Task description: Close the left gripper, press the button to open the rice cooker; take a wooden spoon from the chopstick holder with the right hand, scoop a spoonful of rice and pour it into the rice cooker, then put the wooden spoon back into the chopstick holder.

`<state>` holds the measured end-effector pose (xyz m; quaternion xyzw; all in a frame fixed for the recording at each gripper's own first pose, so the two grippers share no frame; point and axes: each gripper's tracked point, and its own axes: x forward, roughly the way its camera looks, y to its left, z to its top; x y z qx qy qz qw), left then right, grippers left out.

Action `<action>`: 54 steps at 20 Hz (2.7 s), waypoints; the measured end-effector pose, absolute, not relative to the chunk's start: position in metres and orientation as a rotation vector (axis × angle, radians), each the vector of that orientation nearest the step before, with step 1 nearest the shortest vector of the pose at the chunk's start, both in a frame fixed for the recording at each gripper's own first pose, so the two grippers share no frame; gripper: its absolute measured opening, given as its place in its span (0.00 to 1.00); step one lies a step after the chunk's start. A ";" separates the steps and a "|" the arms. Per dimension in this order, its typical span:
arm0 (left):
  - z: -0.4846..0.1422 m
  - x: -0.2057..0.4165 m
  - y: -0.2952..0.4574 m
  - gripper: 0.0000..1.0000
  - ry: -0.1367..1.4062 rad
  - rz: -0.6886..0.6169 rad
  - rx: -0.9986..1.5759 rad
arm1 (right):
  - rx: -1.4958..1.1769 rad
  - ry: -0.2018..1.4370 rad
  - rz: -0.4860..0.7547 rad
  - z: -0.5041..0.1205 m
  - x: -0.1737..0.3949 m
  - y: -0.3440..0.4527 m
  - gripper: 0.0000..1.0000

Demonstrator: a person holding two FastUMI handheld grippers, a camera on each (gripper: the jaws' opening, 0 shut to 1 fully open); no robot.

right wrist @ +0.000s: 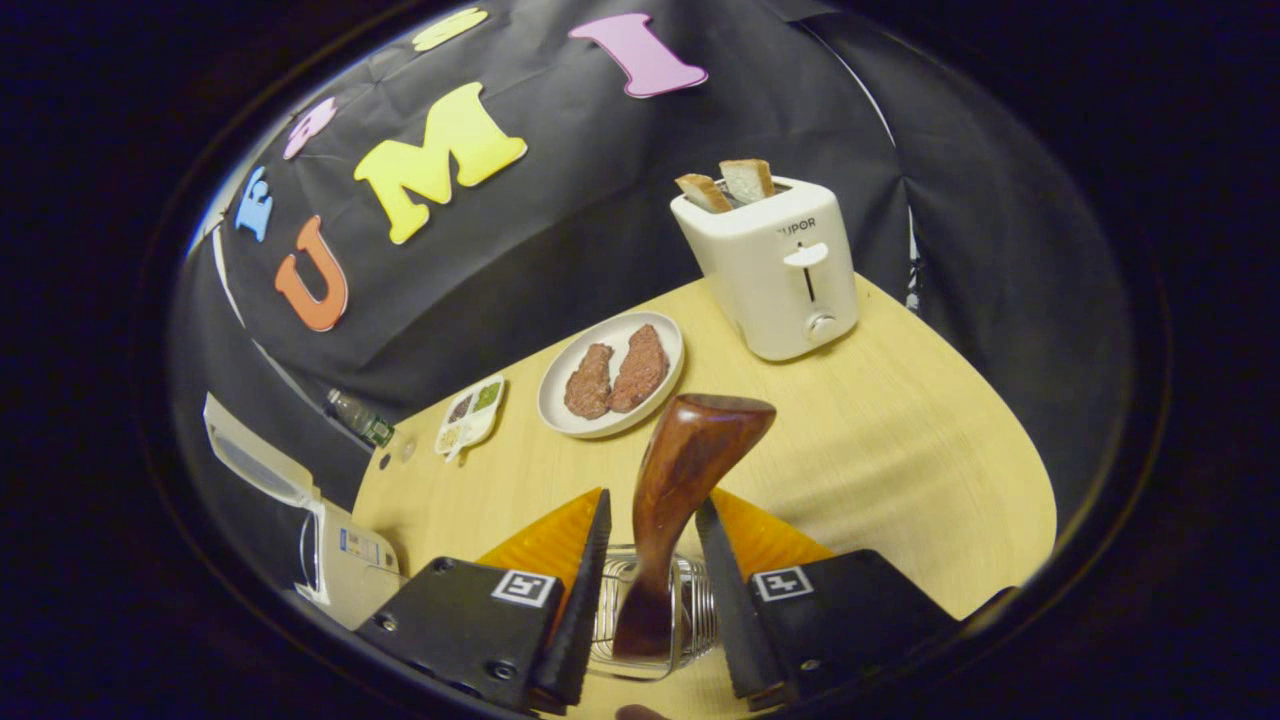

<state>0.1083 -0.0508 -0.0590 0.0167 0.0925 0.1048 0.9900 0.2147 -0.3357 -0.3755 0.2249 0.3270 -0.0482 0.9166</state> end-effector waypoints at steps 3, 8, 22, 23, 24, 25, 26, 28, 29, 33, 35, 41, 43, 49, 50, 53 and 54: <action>-0.065 0.113 -0.050 0.95 0.190 0.197 0.030 | 0.444 0.671 -0.097 -0.370 0.210 -0.338 0.30; -0.073 0.111 -0.042 0.95 0.198 0.170 0.002 | 0.448 0.685 -0.130 -0.355 0.186 -0.333 0.23; -0.074 0.085 0.053 0.94 0.109 0.052 -0.005 | 0.176 0.498 -0.244 -0.201 0.148 -0.252 0.14; -0.074 0.085 0.059 0.95 0.102 0.049 -0.012 | 0.175 0.489 -0.222 -0.195 0.145 -0.233 0.14; -0.072 0.086 0.066 0.95 0.099 0.050 -0.017 | 0.176 0.485 -0.200 -0.192 0.142 -0.214 0.14; -0.071 0.086 0.070 0.94 0.095 0.053 -0.023 | 0.179 0.487 -0.178 -0.193 0.141 -0.195 0.14; -0.067 0.085 0.075 0.95 0.087 0.055 -0.031 | 0.185 0.487 -0.155 -0.196 0.141 -0.178 0.14; -0.062 0.082 0.083 0.94 0.081 0.058 -0.051 | 0.176 0.505 -0.115 -0.212 0.140 -0.148 0.14; -0.062 0.080 0.087 0.95 0.084 0.063 -0.055 | 0.157 0.519 -0.103 -0.223 0.139 -0.138 0.14; -0.055 0.072 0.106 0.94 0.084 0.085 -0.063 | -0.038 0.589 -0.073 -0.283 0.130 -0.109 0.14; -0.055 0.069 0.116 0.94 0.094 0.096 -0.065 | -0.180 0.598 -0.068 -0.305 0.127 -0.102 0.14; -0.064 0.059 0.134 0.94 0.130 0.118 -0.059 | -0.405 0.633 -0.112 -0.355 0.119 -0.094 0.14; -0.067 0.056 0.136 0.94 0.142 0.125 -0.061 | -0.403 0.625 -0.132 -0.359 0.119 -0.088 0.14; -0.068 0.046 0.137 0.94 0.155 0.145 -0.061 | -0.145 0.657 -0.053 -0.376 0.117 -0.035 0.14; -0.070 0.044 0.137 0.94 0.162 0.148 -0.059 | -0.113 0.659 -0.044 -0.376 0.119 -0.030 0.14; -0.070 0.038 0.135 0.94 0.164 0.157 -0.057 | 0.037 0.648 -0.018 -0.367 0.122 -0.018 0.14; -0.071 0.037 0.133 0.94 0.166 0.159 -0.058 | 0.111 0.649 -0.009 -0.364 0.124 -0.014 0.14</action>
